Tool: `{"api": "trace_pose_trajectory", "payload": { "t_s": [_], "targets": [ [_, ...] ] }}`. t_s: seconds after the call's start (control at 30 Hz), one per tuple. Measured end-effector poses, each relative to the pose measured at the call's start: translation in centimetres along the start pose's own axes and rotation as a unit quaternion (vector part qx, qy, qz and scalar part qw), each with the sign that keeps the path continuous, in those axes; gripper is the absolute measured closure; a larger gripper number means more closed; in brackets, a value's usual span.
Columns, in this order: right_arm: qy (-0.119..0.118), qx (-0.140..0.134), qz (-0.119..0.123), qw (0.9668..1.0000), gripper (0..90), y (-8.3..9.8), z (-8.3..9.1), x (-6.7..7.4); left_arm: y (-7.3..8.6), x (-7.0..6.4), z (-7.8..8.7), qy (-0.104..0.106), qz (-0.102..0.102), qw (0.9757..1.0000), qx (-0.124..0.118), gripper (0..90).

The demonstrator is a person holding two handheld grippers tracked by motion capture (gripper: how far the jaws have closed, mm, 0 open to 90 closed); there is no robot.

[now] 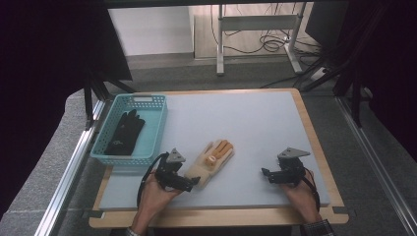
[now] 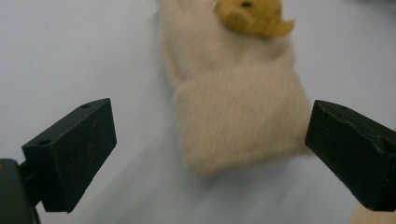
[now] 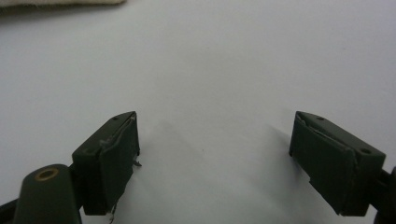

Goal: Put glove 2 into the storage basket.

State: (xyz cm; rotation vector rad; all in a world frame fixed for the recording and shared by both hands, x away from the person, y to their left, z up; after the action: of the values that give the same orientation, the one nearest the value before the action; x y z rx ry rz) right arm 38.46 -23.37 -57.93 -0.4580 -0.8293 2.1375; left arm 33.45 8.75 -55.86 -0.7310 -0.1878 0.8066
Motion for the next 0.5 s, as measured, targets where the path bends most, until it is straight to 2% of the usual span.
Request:
{"api": "trace_pose_trajectory", "payload": {
  "t_s": [0.13,0.2,0.33,0.43,0.5],
  "targets": [
    [0.000,0.000,0.000,1.0000,15.3,0.0,0.0,0.0,-1.9,-0.4,-1.8,0.011,0.000,0.9999,0.003,2.0],
    [0.000,0.000,0.000,1.0000,15.3,0.0,0.0,0.0,-2.4,-0.5,-2.4,0.011,-0.001,0.9999,0.009,1.9],
    [0.000,0.000,0.000,1.0000,15.3,0.0,0.0,0.0,-3.1,-0.7,-4.2,0.000,-0.007,0.9996,0.027,1.9],
    [0.000,0.000,0.000,1.0000,15.3,0.0,0.0,0.0,-3.3,-0.5,-5.4,-0.015,-0.008,0.9990,0.041,2.4],
    [0.000,0.000,0.000,1.0000,15.3,0.0,0.0,0.0,-3.3,-0.3,-5.9,-0.017,-0.004,0.9987,0.047,3.4]
  ]
}}
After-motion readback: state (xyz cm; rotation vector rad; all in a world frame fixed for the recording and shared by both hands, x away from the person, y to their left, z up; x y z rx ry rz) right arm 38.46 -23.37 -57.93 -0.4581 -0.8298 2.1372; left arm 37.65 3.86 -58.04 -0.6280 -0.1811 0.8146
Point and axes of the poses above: each handheld gripper's, and its own axes: z roughly backward along the jaws, y roughly out of its underside, x roughly to its left, the point moved 7 cm from there along -z, roughly forward along the jaws, and after that the axes turned 3 degrees about x, right-handed, at the moved point
